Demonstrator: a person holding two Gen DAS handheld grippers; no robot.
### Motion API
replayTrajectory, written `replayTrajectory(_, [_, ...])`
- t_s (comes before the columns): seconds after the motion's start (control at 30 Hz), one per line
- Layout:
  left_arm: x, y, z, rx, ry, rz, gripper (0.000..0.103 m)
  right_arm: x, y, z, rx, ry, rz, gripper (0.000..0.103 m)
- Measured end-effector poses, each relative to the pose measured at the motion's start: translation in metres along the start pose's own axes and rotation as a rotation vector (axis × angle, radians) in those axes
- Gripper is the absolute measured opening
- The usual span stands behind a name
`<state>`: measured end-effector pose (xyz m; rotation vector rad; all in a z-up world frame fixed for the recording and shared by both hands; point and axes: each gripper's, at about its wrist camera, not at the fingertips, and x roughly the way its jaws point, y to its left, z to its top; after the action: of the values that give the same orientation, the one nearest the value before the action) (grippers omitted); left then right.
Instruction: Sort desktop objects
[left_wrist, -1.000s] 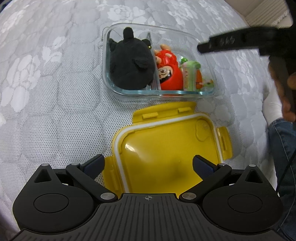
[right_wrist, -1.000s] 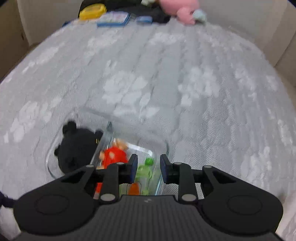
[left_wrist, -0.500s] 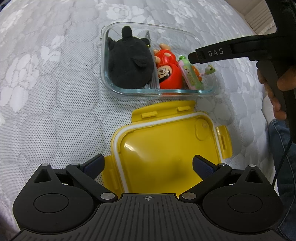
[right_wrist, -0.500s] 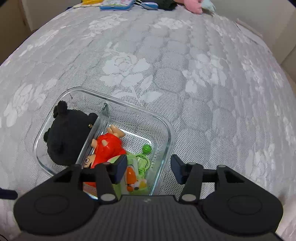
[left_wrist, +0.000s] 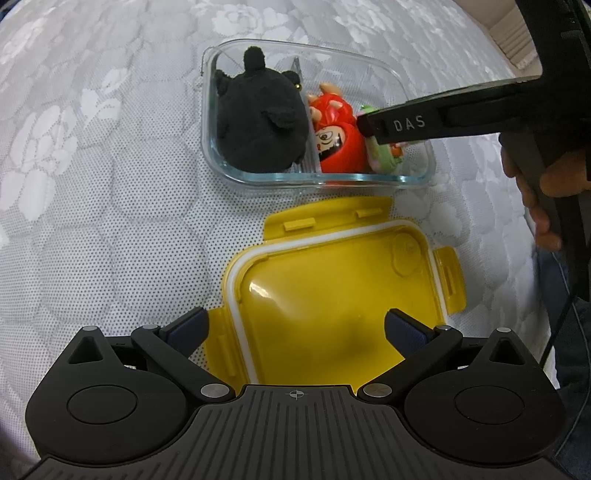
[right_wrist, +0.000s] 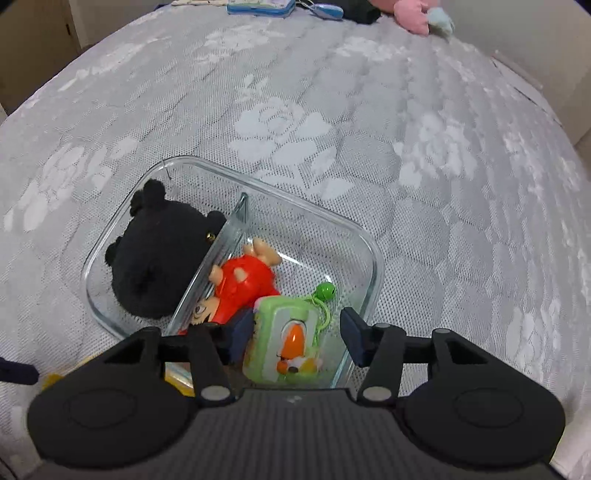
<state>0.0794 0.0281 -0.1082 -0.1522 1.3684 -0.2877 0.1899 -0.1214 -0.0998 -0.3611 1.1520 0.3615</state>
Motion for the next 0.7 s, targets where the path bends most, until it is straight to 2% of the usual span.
replayTrajectory(0.03, [0.000, 0.000, 0.000, 0.001, 0.000, -0.001, 0.103, -0.001, -0.001, 0.001, 0.014, 0.000, 0.022, 0.026])
replayTrajectory(0.13, [-0.001, 0.000, 0.000, 0.000, -0.003, -0.003, 0.103, -0.010, -0.009, 0.006, 0.081, -0.022, 0.057, 0.001])
replayTrajectory(0.23, [-0.002, 0.001, 0.000, -0.002, -0.005, -0.004, 0.103, -0.023, -0.020, 0.010, 0.150, -0.071, 0.075, 0.001])
replayTrajectory(0.3, [-0.001, 0.001, 0.000, -0.002, -0.005, -0.004, 0.103, -0.024, -0.027, 0.011, 0.172, -0.055, 0.104, 0.005])
replayTrajectory(0.43, [0.000, 0.001, 0.001, -0.003, -0.005, -0.001, 0.103, -0.014, -0.033, 0.007, 0.211, 0.022, 0.139, 0.032])
replayTrajectory(0.47, [0.000, 0.001, 0.001, -0.004, -0.005, 0.000, 0.103, -0.011, -0.032, 0.006, 0.210, 0.034, 0.138, 0.035])
replayTrajectory(0.5, [0.000, 0.001, 0.001, -0.004, -0.005, 0.001, 0.103, -0.007, -0.029, 0.004, 0.203, 0.040, 0.130, 0.043])
replayTrajectory(0.63, [0.000, 0.001, 0.001, -0.003, -0.005, 0.000, 0.103, 0.006, -0.018, -0.002, 0.153, 0.031, 0.053, 0.051])
replayTrajectory(0.7, [0.000, 0.001, 0.000, -0.002, -0.005, 0.000, 0.103, 0.008, -0.016, -0.002, 0.129, 0.012, 0.037, 0.050])
